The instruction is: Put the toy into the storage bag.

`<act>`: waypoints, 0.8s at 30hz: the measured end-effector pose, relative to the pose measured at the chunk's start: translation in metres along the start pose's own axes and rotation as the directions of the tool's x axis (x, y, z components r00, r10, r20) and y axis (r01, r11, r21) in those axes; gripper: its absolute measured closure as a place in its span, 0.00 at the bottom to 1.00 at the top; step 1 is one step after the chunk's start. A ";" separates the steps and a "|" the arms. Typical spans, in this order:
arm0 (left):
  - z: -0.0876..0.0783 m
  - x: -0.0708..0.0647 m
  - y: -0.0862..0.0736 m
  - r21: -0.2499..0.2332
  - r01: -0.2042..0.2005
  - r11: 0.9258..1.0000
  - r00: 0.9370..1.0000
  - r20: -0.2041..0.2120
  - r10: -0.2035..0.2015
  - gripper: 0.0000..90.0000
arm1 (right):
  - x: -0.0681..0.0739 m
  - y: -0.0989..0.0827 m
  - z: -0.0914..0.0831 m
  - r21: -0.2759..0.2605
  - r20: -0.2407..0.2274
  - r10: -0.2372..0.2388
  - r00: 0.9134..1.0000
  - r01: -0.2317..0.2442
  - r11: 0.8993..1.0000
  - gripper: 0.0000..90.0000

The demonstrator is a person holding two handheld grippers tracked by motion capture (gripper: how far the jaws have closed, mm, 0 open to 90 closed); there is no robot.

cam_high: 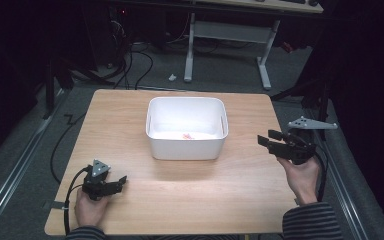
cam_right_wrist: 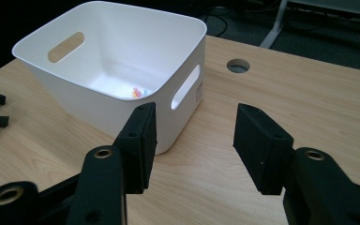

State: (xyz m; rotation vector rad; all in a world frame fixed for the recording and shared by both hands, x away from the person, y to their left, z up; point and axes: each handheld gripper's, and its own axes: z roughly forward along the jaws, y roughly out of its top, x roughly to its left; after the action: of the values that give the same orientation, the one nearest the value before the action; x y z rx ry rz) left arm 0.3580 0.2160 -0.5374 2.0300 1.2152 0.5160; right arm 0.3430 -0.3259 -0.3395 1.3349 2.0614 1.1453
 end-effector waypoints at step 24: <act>0.000 0.000 0.000 0.000 0.000 1.000 1.000 -0.001 0.000 0.26 | -0.003 -0.051 -0.022 -0.035 0.032 0.027 0.999 -0.026 0.999 0.55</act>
State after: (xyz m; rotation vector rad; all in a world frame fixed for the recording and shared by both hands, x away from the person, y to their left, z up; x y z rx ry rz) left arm 0.3578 0.2159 -0.5374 2.0298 1.2162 0.5168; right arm 0.3017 -0.3476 -0.3690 1.3596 1.9978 1.1577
